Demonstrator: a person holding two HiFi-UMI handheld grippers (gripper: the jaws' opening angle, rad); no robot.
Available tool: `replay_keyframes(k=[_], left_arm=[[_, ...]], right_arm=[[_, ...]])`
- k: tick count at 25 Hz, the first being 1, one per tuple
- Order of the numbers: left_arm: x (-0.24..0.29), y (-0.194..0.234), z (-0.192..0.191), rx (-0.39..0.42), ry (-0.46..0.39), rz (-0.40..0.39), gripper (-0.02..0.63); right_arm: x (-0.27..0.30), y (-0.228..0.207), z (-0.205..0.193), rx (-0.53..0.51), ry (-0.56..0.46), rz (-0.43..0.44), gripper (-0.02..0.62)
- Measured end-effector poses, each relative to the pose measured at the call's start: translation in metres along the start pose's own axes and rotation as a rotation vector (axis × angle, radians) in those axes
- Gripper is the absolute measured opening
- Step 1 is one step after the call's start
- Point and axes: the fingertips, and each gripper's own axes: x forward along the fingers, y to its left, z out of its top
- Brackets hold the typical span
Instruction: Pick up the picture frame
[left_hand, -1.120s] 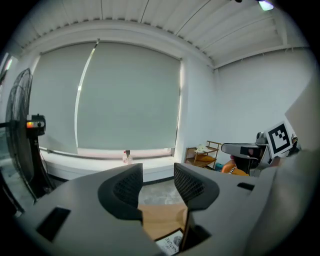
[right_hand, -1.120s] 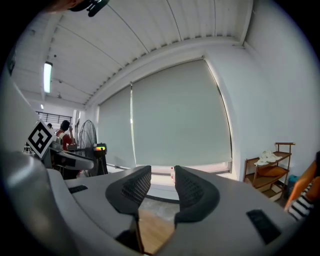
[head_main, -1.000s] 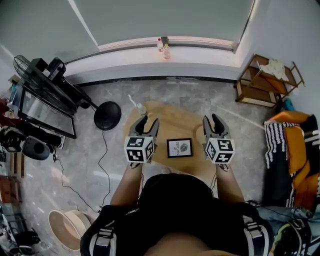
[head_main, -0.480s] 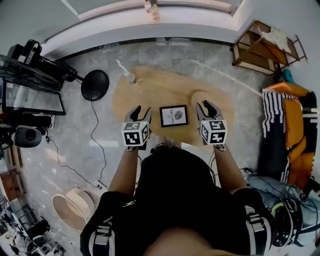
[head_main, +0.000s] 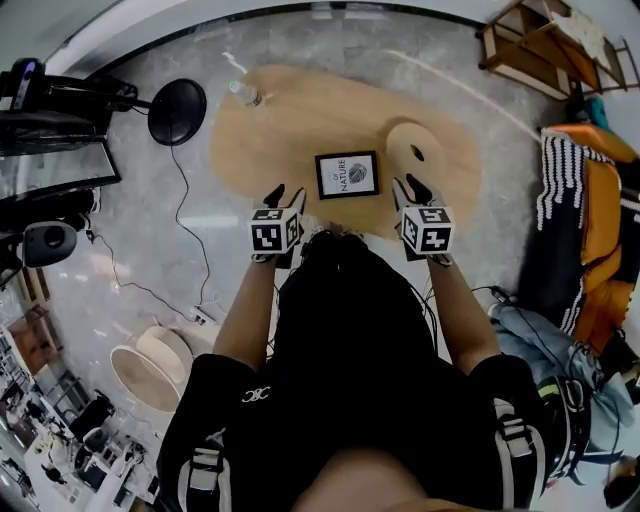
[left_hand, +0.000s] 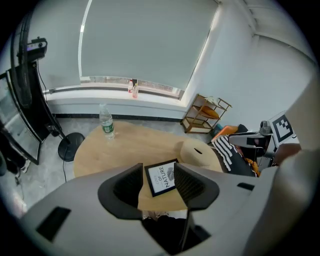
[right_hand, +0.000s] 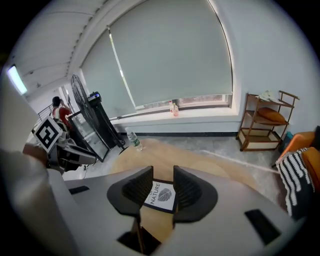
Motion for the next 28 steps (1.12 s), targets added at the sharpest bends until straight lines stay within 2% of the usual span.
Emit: replay_keyframes(k=[4,11,19,24,28], left_arm=[[0.027,0.006,-0.018,-0.037,0.033,-0.012,0.195],[0.087,0.016,-0.042,-0.186,0.053,-0.098,0.199],[0.177,0.046,-0.094,-0.354,0.145,-0.146,0.199],[0.214,0.065,-0.115,-0.364,0.173,-0.147,0.198],[0.246,0.068,-0.131,-0.366,0.191,-0.176,0.199]], right_arm=[[0.031,-0.003,-0.027,0.011,0.059,0.029,0.126],[0.088,-0.022,-0.083,0.116,0.130,0.082,0.120],[0.158,-0.047,-0.151,0.144,0.222,0.077,0.120],[0.202,-0.051,-0.172,0.153,0.250,0.079,0.118],[0.235,-0.060,-0.189,0.151,0.275,0.086,0.119]])
